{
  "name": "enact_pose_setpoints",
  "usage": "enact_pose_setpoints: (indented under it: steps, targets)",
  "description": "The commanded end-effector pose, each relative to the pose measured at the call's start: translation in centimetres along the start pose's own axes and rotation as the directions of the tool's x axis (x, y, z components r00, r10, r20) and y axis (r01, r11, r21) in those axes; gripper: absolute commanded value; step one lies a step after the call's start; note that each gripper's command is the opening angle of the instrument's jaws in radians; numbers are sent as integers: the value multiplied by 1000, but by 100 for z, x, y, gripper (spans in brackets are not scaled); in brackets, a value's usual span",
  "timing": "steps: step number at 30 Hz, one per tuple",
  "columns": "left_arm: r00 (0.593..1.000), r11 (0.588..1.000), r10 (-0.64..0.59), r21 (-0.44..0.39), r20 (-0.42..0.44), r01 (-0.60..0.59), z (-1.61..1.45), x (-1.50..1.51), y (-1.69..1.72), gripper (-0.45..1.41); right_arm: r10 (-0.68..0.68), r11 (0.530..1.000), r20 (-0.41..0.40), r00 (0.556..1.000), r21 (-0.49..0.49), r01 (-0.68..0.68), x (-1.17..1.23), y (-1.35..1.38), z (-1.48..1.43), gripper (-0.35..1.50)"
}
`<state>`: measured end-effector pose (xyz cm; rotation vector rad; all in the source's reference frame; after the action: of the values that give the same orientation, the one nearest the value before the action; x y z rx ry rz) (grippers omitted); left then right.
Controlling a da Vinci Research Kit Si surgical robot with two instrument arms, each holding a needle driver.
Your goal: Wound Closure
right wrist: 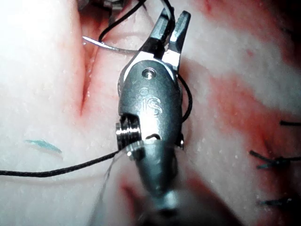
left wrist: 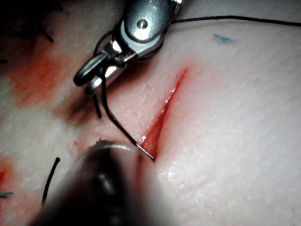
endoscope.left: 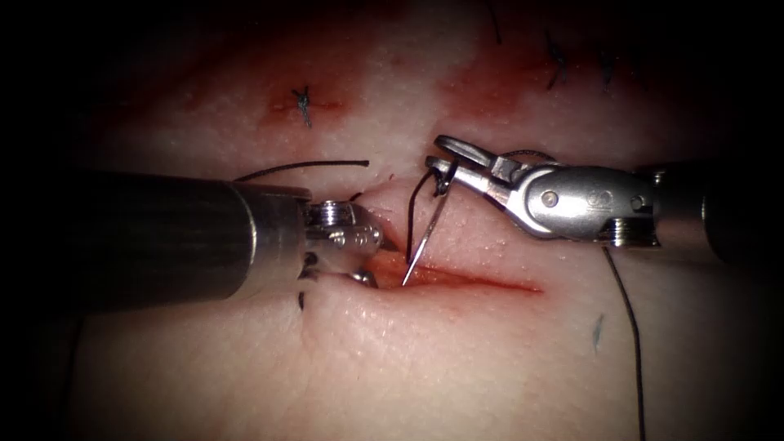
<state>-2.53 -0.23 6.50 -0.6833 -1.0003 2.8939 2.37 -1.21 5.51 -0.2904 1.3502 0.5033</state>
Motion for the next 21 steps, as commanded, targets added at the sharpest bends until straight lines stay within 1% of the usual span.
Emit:
enact_pose_setpoints:
  steps: [1, 6, 10, 14, 17, 18, 19, 20, 21]
  targets:
    - [1000, 1000, 1, 3, -2, -1, 7, 3, -2, 110, 0, 1000, 4, 1000, 9, 0, -6, -10, 8, -35]
    - [1000, 1000, 0, 31, -6, 0, -3, 7, 5, 110, -9, 1000, 16, 1000, 23, 8, -7, -9, 8, -35]
    - [1000, 997, -3, 72, -16, 4, -16, 13, 17, 110, -10, 999, 25, 1000, 31, 9, -8, -5, 8, -35]
    - [999, 989, -14, 147, -42, 20, -34, 24, 32, 108, -11, 999, 33, 999, 42, 9, -9, -2, 8, -35]
    - [998, 978, -1, 207, -61, 13, -48, 34, 48, 103, -10, 999, 35, 999, 46, 8, -8, -1, 8, -35]
    - [997, 973, 9, 231, -78, 9, -56, 41, 63, 95, -9, 999, 40, 999, 49, 7, -7, 0, 8, -35]
    - [997, 973, 9, 231, -78, 9, -56, 41, 63, 95, -9, 999, 40, 999, 49, 7, -7, 0, 8, -35]
    - [995, 969, 24, 248, -92, 0, -61, 49, 79, 91, -12, 999, 42, 999, 53, 10, -5, 4, 8, -35]
    - [995, 967, 30, 254, -100, -3, -62, 52, 86, 90, -10, 999, 42, 999, 54, 8, -4, 6, 7, -35]
